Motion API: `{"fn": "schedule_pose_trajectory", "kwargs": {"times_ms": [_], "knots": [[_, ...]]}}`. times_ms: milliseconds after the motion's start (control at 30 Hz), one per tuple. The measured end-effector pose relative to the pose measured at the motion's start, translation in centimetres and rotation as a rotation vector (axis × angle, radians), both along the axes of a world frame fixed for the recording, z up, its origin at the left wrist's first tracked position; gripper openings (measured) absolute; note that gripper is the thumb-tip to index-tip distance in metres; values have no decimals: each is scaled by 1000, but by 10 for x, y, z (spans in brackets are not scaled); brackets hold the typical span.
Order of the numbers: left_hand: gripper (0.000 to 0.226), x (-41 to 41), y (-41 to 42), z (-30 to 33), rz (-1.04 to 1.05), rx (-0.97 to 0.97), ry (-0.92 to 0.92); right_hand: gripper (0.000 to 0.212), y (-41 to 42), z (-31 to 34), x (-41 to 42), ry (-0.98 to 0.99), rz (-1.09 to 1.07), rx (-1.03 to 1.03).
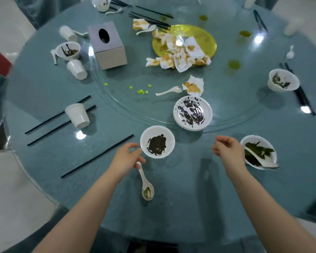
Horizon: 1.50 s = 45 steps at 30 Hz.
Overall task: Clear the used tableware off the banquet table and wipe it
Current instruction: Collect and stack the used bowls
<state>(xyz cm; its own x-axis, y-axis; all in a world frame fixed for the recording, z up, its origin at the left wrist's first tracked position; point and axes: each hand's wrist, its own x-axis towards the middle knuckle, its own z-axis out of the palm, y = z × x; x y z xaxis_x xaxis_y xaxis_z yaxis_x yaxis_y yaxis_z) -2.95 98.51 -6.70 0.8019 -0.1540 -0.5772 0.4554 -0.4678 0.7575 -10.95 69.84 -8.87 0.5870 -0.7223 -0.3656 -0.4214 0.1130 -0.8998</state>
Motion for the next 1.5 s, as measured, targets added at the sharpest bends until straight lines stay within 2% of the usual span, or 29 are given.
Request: {"fn": "schedule_pose_trajectory", "kwargs": {"times_ms": [267, 367, 500, 567, 700, 867, 1000, 1233, 1300, 1500], "knots": [[15, 22, -35, -34, -87, 212, -91, 14, -57, 11, -62, 272, 81, -550], [18, 24, -40, -36, -77, 210, -107, 22, -81, 16, -64, 419, 204, -749], [19, 18, -41, -28, -13, 139, -115, 18, -93, 15, -61, 803, 415, -795], [20, 14, -41, -21, 5, 108, -117, 18, -93, 14, -58, 875, 411, -743], [21, 9, -32, -9, 47, 48, -104, 24, -90, 18, -52, 798, 373, -713], [22, 1, -13, -1, 109, -10, -103, 19, -65, 32, -50, 517, 296, -714], [21, -7, 4, 3, 126, -14, -100, 12, -24, 42, -41, 375, 372, -644], [24, -24, 47, 9, 198, -12, -106, 6, 65, 37, -19, 303, 540, -387], [24, -31, 61, 10, 223, -9, -108, 15, 92, 32, -13, 292, 592, -323], [28, -50, 107, 17, 312, 16, -120, 20, 159, 11, 3, 347, 735, -277]]}}
